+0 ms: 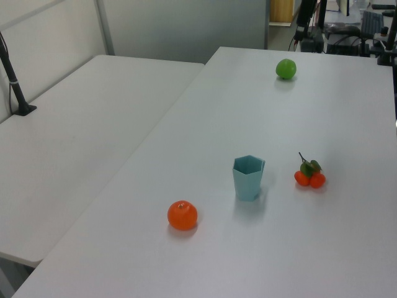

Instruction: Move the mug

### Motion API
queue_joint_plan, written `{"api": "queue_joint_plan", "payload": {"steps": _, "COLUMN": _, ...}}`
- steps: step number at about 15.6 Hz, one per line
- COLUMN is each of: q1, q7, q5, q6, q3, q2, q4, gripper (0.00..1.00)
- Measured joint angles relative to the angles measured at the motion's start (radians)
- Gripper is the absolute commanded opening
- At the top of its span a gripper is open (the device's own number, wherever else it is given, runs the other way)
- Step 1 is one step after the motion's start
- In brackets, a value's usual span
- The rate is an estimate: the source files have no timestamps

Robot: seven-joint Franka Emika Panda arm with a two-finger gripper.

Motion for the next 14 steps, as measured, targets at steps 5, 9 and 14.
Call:
{"api": "queue_joint_plan", "payload": {"steps": 5, "q1": 0.0, "q7": -0.014, "q5": 0.0, "q6": 0.0, "q3": 0.0, "q2": 0.001, "q4": 0.0, "gripper": 1.0}}
{"api": "queue_joint_plan", "payload": {"steps": 9, "q1": 0.0, "q7": -0.151, "q5": 0.0, "q6": 0.0, "q3": 0.0, "q2": 0.012, "q4": -0.002, "gripper": 1.0}}
{"api": "queue_joint_plan", "payload": {"steps": 14, "q1": 0.015, "q7": -0.384, "q5": 0.0, "q6": 0.0, "q3": 0.005, "q2": 0.027, "q4": -0.019, "gripper": 1.0}}
